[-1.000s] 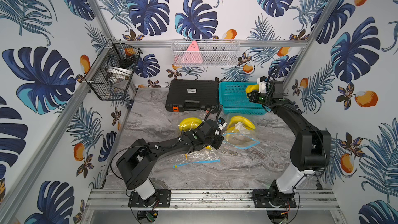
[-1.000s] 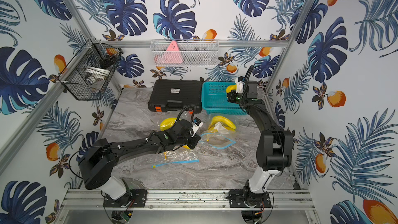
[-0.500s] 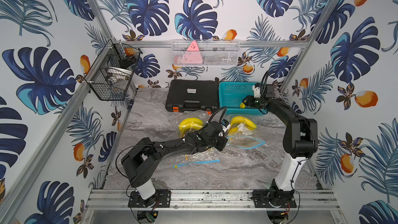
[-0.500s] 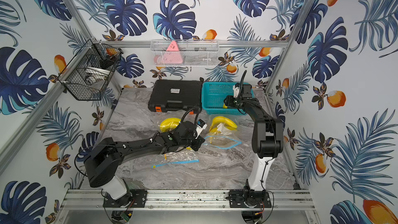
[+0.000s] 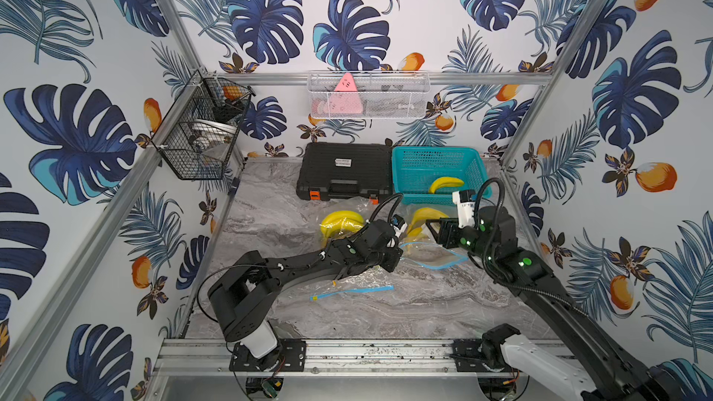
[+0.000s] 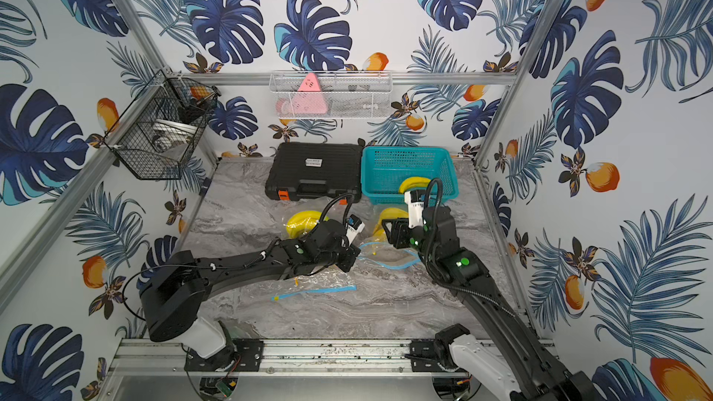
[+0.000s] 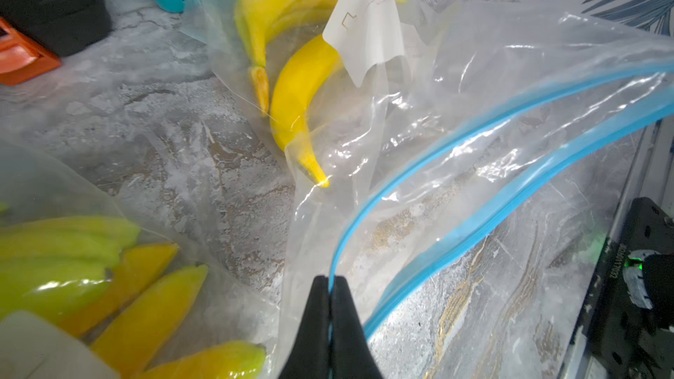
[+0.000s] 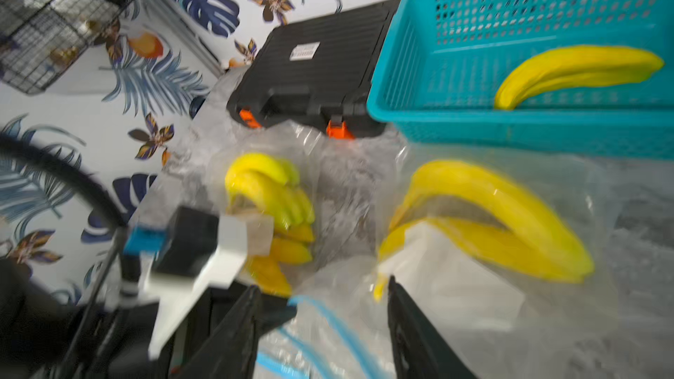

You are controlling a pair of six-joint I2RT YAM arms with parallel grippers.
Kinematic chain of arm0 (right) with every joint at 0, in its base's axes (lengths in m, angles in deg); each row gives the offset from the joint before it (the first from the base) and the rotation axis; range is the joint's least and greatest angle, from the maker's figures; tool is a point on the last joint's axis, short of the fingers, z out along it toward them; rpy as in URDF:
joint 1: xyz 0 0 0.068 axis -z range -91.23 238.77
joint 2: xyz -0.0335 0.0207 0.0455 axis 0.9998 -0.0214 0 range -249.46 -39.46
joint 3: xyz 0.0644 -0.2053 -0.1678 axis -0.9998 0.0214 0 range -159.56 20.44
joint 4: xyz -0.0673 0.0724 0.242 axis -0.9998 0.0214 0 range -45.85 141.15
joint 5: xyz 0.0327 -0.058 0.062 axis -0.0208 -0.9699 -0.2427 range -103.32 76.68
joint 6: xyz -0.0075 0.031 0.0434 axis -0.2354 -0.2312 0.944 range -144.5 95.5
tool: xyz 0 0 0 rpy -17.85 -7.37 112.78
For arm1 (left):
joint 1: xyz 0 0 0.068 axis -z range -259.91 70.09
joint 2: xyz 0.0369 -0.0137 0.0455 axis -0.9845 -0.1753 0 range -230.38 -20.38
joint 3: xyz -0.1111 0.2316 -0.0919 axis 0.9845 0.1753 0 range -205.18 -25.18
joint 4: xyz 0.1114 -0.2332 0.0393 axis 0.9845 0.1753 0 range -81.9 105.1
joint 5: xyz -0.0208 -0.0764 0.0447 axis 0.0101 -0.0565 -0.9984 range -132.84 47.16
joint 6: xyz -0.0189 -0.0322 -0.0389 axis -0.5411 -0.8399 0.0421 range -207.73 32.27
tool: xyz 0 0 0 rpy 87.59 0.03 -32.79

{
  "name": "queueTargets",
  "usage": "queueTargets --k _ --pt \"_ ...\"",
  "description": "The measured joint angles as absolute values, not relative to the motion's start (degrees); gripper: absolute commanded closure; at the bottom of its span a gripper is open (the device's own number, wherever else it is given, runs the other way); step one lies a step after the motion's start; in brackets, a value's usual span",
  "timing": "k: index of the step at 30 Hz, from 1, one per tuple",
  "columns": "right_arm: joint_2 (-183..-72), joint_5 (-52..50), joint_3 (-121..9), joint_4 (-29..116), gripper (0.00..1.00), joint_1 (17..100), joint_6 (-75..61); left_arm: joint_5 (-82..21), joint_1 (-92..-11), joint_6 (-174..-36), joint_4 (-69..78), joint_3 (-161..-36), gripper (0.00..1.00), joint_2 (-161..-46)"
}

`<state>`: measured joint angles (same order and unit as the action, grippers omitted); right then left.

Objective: Open the zip-top bag and take out the banana
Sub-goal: Pick up the banana from the zipper food storage bag.

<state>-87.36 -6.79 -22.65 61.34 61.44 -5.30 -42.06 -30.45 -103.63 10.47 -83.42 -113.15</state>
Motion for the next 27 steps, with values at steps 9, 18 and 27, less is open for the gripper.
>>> queueTargets --k 9,18,27 --pt "-79.75 -15.84 -15.70 66.46 0.57 47.06 0.45 -42.70 -30.43 -104.29 12.08 -86.24 1.00 -114.59" --pt "-88.74 -22.79 -11.33 64.23 0.52 46.53 4.25 -43.05 -30.43 -104.50 12.41 -85.45 1.00 -112.49" --pt "-95.36 -26.18 -10.65 55.46 0.49 50.03 5.54 -42.85 -29.40 -105.66 12.35 -82.70 1.00 -111.44"
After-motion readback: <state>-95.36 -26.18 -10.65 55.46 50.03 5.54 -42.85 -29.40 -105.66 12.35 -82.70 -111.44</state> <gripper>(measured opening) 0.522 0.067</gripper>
